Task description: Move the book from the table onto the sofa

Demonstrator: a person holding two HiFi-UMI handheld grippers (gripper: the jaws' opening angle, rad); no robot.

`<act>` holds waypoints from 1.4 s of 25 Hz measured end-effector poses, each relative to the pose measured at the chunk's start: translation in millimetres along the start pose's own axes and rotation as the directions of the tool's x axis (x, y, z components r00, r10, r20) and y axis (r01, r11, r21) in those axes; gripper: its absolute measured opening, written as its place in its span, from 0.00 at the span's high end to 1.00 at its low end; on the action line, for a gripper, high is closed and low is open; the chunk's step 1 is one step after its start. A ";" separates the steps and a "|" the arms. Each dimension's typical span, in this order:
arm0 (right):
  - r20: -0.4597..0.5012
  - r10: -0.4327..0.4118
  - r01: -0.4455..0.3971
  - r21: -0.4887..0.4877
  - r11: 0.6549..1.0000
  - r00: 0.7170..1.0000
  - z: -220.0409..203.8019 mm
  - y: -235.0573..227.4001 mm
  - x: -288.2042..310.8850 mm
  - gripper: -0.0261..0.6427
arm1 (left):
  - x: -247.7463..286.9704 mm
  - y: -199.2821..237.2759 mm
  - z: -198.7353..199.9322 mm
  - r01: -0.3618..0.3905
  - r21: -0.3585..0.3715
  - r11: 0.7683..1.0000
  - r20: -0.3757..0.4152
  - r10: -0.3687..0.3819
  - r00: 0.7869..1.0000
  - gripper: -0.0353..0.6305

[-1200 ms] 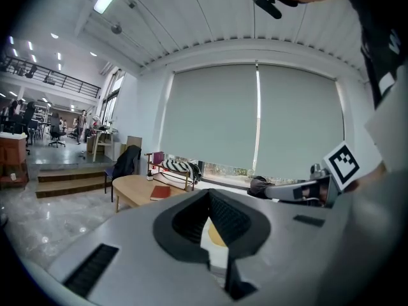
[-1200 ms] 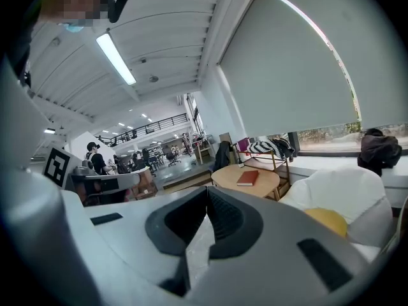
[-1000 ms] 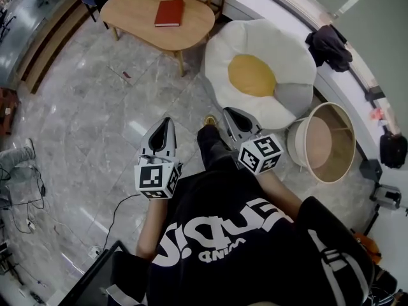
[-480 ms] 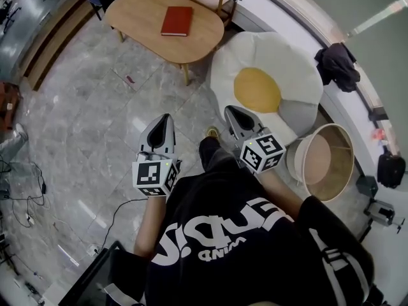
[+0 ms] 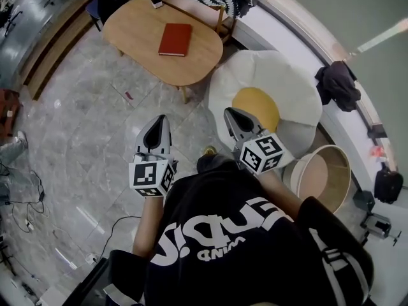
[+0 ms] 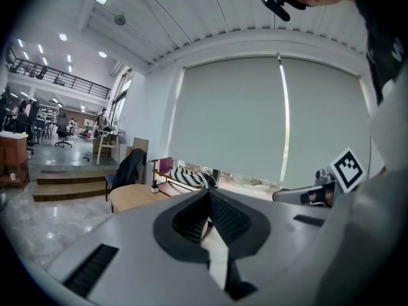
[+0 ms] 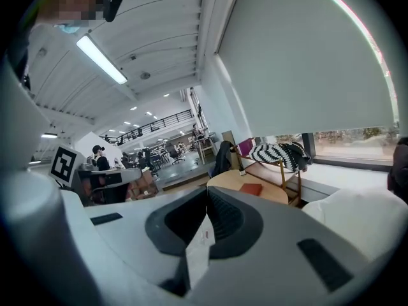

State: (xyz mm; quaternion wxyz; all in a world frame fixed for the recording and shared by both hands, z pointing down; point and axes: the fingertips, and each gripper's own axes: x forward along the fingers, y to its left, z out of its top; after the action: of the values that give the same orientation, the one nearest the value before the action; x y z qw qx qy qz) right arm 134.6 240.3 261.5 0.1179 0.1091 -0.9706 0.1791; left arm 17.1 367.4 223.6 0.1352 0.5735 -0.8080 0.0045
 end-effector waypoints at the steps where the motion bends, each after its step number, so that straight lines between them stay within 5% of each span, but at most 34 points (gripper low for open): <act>1: 0.001 0.005 -0.005 -0.003 1.000 1.000 4.8 -8.0 6.2 0.96 | 8.8 1.8 2.1 -0.008 0.002 1.000 0.003 0.008 1.000 0.93; 16: -0.025 0.121 -0.120 0.014 0.993 0.992 24.7 -36.7 75.9 0.96 | 66.0 28.2 9.3 -0.104 -0.030 0.994 0.020 0.104 0.994 0.93; 35: -0.019 0.029 -0.029 0.026 0.999 0.999 59.3 -71.2 189.6 0.96 | 171.8 118.9 31.8 -0.024 -0.041 0.999 -0.010 0.023 1.000 0.93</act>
State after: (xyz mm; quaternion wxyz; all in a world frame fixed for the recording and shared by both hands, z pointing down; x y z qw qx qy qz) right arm -38.4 121.1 281.3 0.1230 0.0948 -0.9686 0.1944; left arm -152.5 244.0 248.9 0.1508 0.5611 -0.8139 -0.0078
